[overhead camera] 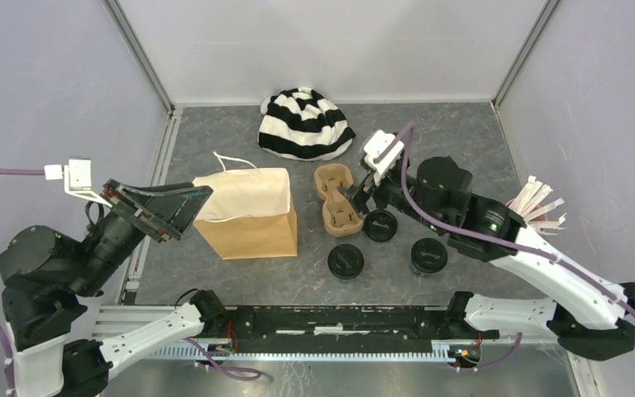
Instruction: Pack the takeout coffee
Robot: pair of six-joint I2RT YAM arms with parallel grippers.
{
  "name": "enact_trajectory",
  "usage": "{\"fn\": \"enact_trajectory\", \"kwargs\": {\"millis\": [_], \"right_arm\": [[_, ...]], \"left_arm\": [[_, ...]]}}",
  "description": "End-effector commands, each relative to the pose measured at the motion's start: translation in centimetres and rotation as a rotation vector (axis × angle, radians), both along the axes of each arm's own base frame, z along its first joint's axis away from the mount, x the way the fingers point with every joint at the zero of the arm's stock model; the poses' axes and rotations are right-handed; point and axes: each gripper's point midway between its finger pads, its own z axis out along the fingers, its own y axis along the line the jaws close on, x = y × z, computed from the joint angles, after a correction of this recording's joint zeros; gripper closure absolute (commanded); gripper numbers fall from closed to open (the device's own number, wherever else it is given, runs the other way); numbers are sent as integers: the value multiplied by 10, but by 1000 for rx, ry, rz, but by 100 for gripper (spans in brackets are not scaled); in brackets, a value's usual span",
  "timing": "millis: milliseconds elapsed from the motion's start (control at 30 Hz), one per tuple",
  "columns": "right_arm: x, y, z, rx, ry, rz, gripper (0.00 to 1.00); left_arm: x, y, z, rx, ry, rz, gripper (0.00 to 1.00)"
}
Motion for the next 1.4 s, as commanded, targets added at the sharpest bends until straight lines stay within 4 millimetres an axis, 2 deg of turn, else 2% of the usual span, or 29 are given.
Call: {"fn": "enact_trajectory", "kwargs": {"millis": [0, 100, 200, 333, 500, 633, 900, 1233, 1367], "right_arm": [[42, -12, -86, 34, 303, -229, 8], [53, -11, -138, 28, 511, -276, 8], [61, -5, -182, -23, 709, -318, 12], [66, 8, -220, -63, 898, -342, 20], [70, 25, -259, -120, 1010, -327, 29], [79, 34, -271, -119, 1023, -317, 33], [87, 34, -291, -98, 1069, -340, 47], [87, 42, -297, -81, 1099, -319, 49], [88, 43, -298, -78, 1099, -321, 56]], "left_arm": [[18, -18, -9, 34, 57, 15, 4], [24, -25, -12, 42, 81, 16, 4], [28, -30, -17, 48, 108, 20, 3], [31, -38, -26, 52, 143, 9, 3], [33, -41, -31, 49, 165, 8, 3], [34, -41, -32, 45, 171, 13, 3], [36, -40, -36, 51, 179, 29, 3], [41, -48, -40, 90, 181, 19, 3], [41, -49, -39, 94, 179, 15, 3]]}}
